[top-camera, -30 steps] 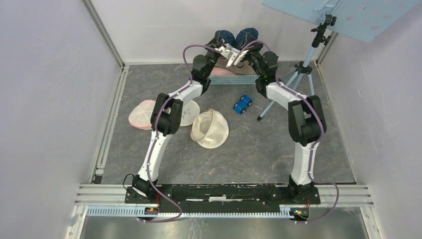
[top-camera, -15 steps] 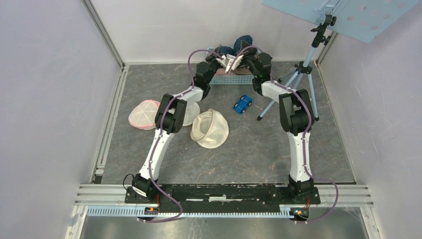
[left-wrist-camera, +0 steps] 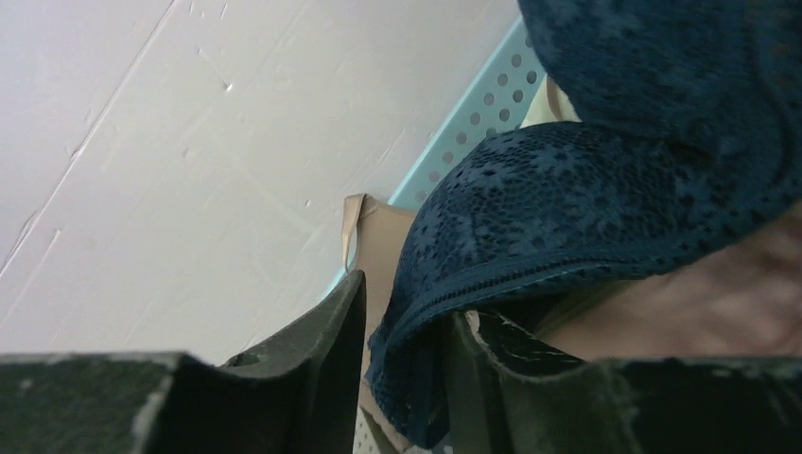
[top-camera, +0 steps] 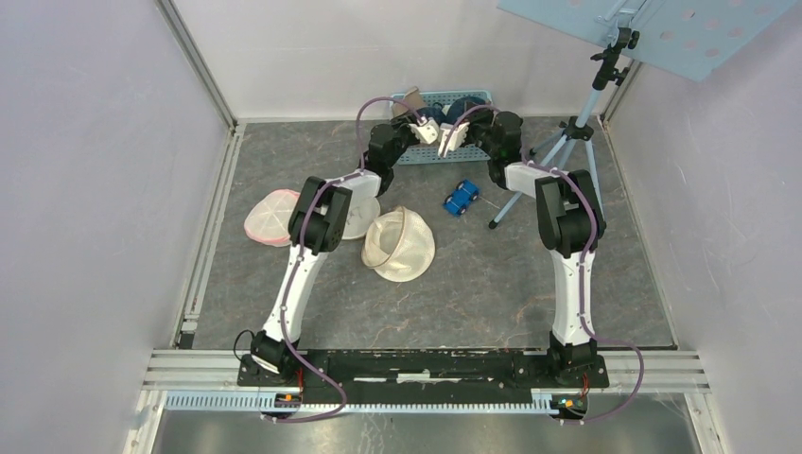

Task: Unzip the laundry bag and remove the bra
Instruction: Place the bra in the bin.

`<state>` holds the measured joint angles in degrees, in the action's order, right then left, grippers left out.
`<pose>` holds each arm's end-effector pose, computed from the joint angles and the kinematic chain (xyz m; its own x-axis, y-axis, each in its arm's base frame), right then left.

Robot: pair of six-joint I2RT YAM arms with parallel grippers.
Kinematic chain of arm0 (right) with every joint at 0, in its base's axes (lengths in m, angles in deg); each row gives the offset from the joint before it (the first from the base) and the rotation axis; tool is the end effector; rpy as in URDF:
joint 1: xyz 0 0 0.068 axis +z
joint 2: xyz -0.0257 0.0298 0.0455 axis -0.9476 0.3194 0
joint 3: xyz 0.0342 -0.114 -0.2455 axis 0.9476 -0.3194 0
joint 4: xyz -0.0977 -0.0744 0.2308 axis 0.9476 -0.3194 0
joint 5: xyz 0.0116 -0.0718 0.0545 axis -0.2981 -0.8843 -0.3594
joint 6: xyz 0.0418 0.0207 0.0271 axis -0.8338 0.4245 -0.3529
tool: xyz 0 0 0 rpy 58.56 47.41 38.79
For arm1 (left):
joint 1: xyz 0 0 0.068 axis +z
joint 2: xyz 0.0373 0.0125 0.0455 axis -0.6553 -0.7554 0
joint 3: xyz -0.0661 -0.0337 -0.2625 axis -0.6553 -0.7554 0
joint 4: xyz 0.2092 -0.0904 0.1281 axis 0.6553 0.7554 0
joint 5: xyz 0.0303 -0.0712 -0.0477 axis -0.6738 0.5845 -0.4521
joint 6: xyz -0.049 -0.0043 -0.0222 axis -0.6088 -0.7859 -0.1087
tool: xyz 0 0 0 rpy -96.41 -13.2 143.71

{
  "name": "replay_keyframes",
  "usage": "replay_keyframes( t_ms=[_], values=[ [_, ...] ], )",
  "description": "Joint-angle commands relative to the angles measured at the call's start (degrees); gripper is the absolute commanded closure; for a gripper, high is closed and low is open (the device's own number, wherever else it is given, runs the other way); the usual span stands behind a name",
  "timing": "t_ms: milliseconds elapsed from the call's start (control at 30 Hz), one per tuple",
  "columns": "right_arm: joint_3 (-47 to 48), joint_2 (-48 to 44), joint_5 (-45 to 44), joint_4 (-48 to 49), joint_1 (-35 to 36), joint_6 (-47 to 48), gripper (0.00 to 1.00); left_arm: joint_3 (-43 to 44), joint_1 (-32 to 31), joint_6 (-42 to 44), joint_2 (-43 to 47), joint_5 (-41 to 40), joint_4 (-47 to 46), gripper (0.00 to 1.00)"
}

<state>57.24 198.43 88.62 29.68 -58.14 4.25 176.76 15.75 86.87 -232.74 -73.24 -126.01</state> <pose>0.5042 0.1315 0.1987 0.5480 -0.8127 -0.1981 -0.1170 0.1600 -0.9802 0.5239 -0.2531 0.1549 0.4899 0.5600 -0.6681 0.3143 0.6013 0.7346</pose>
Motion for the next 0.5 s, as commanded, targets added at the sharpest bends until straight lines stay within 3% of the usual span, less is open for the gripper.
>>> replay_keyframes(
  t_ms=[0, 300, 467],
  values=[
    [-0.7, -4.2, 2.4, -5.8, 0.2, 2.1, 0.7, -3.2, 0.4, -0.9, 8.1, 3.4, -1.9, 0.57],
    [-1.6, -7.6, 3.8, -11.0, 0.1, 2.9, 0.37, -10.0, 1.1, -0.6, 15.8, 9.0, 4.3, 0.44],
    [0.3, -9.4, 6.4, -19.5, -0.2, 5.8, 0.25, -11.2, 1.8, 1.1, 19.1, 11.9, 11.7, 0.4]
  ],
)
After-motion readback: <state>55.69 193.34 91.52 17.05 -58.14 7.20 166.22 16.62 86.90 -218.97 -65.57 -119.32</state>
